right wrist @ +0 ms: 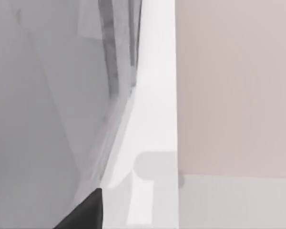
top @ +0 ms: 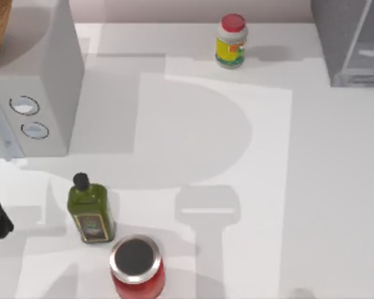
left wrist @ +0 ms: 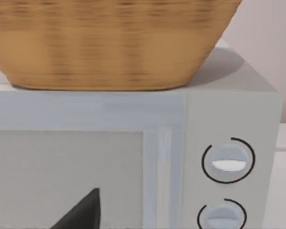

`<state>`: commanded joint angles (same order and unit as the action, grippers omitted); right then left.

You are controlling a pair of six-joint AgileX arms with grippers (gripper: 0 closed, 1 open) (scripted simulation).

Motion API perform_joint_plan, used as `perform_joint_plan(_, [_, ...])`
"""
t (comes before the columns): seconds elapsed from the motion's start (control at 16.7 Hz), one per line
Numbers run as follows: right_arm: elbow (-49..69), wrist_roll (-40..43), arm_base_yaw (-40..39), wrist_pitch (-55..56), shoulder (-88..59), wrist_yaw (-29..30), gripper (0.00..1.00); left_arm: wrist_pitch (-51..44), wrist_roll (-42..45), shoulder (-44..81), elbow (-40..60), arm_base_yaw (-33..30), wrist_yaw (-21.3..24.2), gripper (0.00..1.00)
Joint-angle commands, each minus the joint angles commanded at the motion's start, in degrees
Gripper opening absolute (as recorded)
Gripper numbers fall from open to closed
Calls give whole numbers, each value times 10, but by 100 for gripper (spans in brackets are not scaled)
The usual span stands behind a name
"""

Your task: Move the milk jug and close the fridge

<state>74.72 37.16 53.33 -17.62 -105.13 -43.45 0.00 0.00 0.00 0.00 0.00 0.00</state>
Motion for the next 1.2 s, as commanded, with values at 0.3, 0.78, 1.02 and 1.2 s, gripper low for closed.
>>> perform_joint_plan(0.3, [0,-4,-3,5,4,4,100,0,0,0,0,0,0,100])
perform_joint_plan(0.78, [-56,-174,-263,126,77,196,100,0,0,0,0,0,0,100])
perform_joint_plan(1.02, [-119,-285,-435,181,109,335,100,0,0,0,0,0,0,100])
perform_joint_plan(1.2, [-160,-345,-503,201,120,399,100,0,0,0,0,0,0,100])
